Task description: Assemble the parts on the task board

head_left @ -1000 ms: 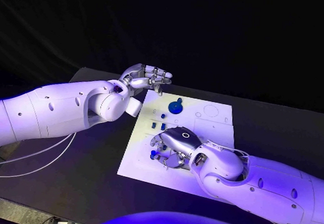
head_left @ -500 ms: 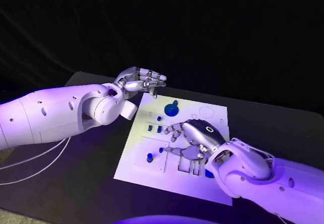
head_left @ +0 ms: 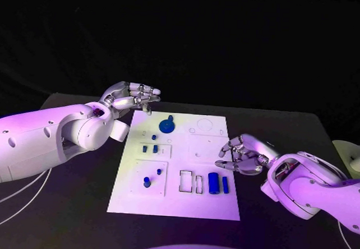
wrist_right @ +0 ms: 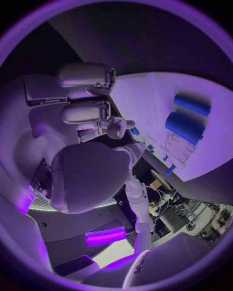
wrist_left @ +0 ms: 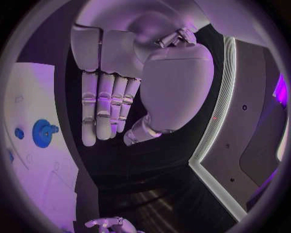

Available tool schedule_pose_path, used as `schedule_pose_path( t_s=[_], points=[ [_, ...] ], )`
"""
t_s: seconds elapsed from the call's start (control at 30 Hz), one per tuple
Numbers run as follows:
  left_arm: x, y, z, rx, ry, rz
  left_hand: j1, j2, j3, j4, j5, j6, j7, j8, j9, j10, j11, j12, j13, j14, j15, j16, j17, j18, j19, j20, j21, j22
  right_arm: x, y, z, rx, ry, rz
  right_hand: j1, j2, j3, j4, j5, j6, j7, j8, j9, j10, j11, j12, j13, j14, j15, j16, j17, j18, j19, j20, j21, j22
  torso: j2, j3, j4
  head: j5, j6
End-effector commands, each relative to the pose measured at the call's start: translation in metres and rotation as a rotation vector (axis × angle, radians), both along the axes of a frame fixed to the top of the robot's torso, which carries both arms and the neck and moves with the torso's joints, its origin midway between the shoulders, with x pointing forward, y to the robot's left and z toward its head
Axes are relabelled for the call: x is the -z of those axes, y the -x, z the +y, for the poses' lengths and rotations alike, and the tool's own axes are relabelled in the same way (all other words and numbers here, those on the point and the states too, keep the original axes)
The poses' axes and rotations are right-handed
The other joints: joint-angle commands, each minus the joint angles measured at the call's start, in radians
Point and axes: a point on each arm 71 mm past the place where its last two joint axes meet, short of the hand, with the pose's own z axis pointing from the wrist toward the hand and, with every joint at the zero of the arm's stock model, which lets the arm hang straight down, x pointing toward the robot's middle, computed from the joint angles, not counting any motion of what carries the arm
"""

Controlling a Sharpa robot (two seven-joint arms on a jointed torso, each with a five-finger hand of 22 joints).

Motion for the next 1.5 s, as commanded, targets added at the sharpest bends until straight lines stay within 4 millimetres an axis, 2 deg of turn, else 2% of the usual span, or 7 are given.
schedule_pose_path(
  t_s=[0.03,0.27,0.43,0.67,0.83,1.1,1.5],
  points=[
    [-0.001,0.000,-0.001,0.015,0.007,-0.004,-0.007,0.005,-0.006,0.001,0.003,-0.007,0.000,-0.004,-0.001,-0.008,-0.002,0.005,0.001,-0.005,0.001,0.005,-0.002,0.014,-0.003,0.004,-0.005,-0.001,0.010,0.011,-0.010,0.071,0.035,0.108,-0.028,0.007,-0.023,0.001,0.034,-0.006,-0.003,0.013,0.014,0.004,0.001,0.039,0.052,0.066,-0.003,0.008,0.037,-0.013,0.056,0.001,0.010,0.211,-0.006,0.0014,-0.0095,-0.025,-0.004],
    [0.001,0.001,0.000,0.013,0.006,-0.003,-0.007,0.005,-0.006,0.001,0.003,-0.007,0.000,-0.004,-0.001,-0.008,-0.002,0.005,0.001,-0.005,0.001,0.005,-0.002,0.014,-0.003,0.004,-0.005,-0.001,0.020,0.026,-0.016,0.111,0.101,0.109,-0.062,0.015,-0.060,0.003,0.029,-0.008,-0.007,0.029,0.033,0.027,-0.002,0.105,0.136,0.069,-0.005,0.015,0.054,-0.016,0.062,-0.001,0.027,0.219,-0.008,0.0033,-0.0112,-0.031,-0.011],
    [0.001,0.001,0.000,0.015,0.006,-0.002,-0.007,0.005,-0.006,0.001,0.003,-0.007,0.000,-0.004,-0.001,-0.008,-0.002,0.005,0.001,-0.005,0.001,0.005,-0.002,0.014,-0.003,0.004,-0.005,-0.001,0.024,0.032,-0.007,0.117,0.105,0.094,-0.076,0.019,-0.082,0.003,0.030,-0.009,-0.009,0.036,0.042,0.036,-0.003,0.129,0.169,0.070,-0.006,0.017,0.059,-0.017,0.063,-0.001,0.032,0.221,-0.007,0.0010,-0.0077,-0.030,-0.017],
    [0.001,0.001,0.002,0.013,0.005,-0.001,-0.007,0.005,-0.006,0.001,0.003,-0.007,0.000,-0.004,-0.001,-0.008,-0.002,0.005,0.001,-0.005,0.001,0.005,-0.002,0.014,-0.003,0.004,-0.005,-0.001,0.028,0.032,0.002,0.106,0.111,0.077,-0.080,0.023,-0.092,0.003,0.034,-0.009,-0.010,0.040,0.046,0.038,-0.004,0.137,0.181,0.070,-0.007,0.019,0.064,-0.018,0.065,-0.002,0.036,0.223,-0.006,-0.0001,-0.0068,-0.025,-0.022],
    [0.001,0.001,0.002,0.012,0.004,0.000,-0.007,0.005,-0.006,0.001,0.003,-0.007,0.000,-0.004,-0.001,-0.008,-0.002,0.005,0.001,-0.005,0.001,0.005,-0.002,0.014,-0.003,0.004,-0.005,-0.001,0.031,0.032,0.009,0.090,0.118,0.075,-0.084,0.027,-0.103,0.003,0.038,-0.004,-0.012,0.046,0.050,0.044,-0.006,0.149,0.197,0.071,-0.008,0.020,0.067,-0.018,0.066,-0.002,0.039,0.224,-0.006,0.0005,-0.0089,-0.020,-0.024],
    [0.001,0.002,0.002,0.015,0.005,0.001,-0.010,0.006,-0.007,0.004,0.003,-0.007,0.000,-0.003,-0.001,-0.009,-0.002,0.008,0.002,-0.006,0.001,0.006,-0.002,0.014,-0.003,0.005,-0.006,-0.001,0.040,0.031,0.017,0.065,0.142,0.095,-0.088,0.027,-0.114,0.003,0.038,-0.003,-0.014,0.049,0.054,0.043,-0.007,0.149,0.201,0.071,-0.009,0.020,0.068,-0.018,0.065,-0.003,0.038,0.224,-0.005,0.0011,-0.0082,-0.015,-0.025],
    [0.001,0.002,0.004,0.014,0.004,0.004,-0.011,0.006,-0.008,0.005,0.004,-0.007,0.001,-0.003,-0.001,-0.010,-0.002,0.009,0.003,-0.006,0.001,0.006,-0.002,0.014,-0.003,0.005,-0.006,-0.002,0.052,0.032,0.028,0.025,0.207,0.127,-0.093,0.031,-0.159,0.003,0.018,0.003,-0.018,0.062,0.065,0.046,-0.010,0.159,0.222,0.070,-0.011,0.020,0.067,-0.018,0.065,-0.005,0.037,0.225,-0.006,0.0008,-0.0099,-0.007,-0.032]
  ],
)
